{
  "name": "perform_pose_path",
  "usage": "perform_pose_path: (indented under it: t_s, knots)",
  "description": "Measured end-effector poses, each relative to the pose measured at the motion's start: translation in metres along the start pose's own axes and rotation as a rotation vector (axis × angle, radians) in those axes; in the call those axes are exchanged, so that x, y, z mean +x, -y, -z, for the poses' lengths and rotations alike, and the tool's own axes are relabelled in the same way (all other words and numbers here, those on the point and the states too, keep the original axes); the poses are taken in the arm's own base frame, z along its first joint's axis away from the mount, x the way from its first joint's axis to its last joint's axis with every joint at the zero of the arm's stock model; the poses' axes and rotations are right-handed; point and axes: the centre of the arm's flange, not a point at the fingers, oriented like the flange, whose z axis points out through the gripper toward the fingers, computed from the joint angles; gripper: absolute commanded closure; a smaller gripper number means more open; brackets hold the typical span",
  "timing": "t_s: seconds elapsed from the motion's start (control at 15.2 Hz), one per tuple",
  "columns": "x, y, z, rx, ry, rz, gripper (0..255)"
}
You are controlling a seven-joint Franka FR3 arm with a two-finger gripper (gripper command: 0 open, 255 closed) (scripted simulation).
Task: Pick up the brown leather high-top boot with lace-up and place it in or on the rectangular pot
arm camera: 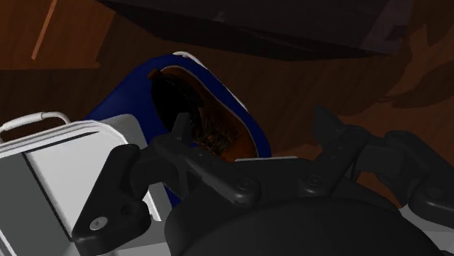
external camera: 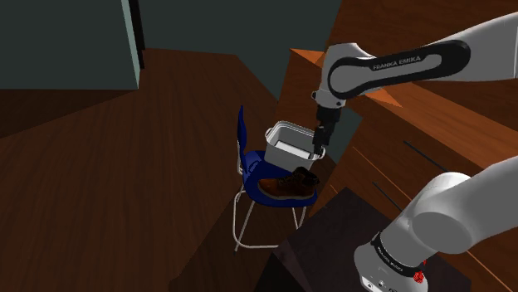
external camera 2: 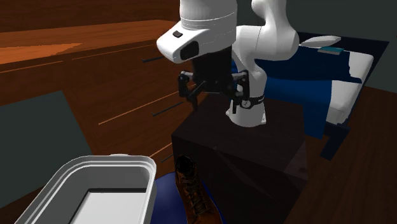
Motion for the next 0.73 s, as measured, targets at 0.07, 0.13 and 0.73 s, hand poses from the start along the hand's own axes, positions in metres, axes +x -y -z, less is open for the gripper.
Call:
perform_pose_path:
  t_s: [0.07,0.13,0.73]
  knots:
    - [0.008,-0.007,-0.011,0.001,0.005,0.009,0]
    - [0.015,-0.010,-0.026,0.002,0.011,0.019,0]
    - [0.089,-0.061,-0.109,0.006,0.051,0.104,0]
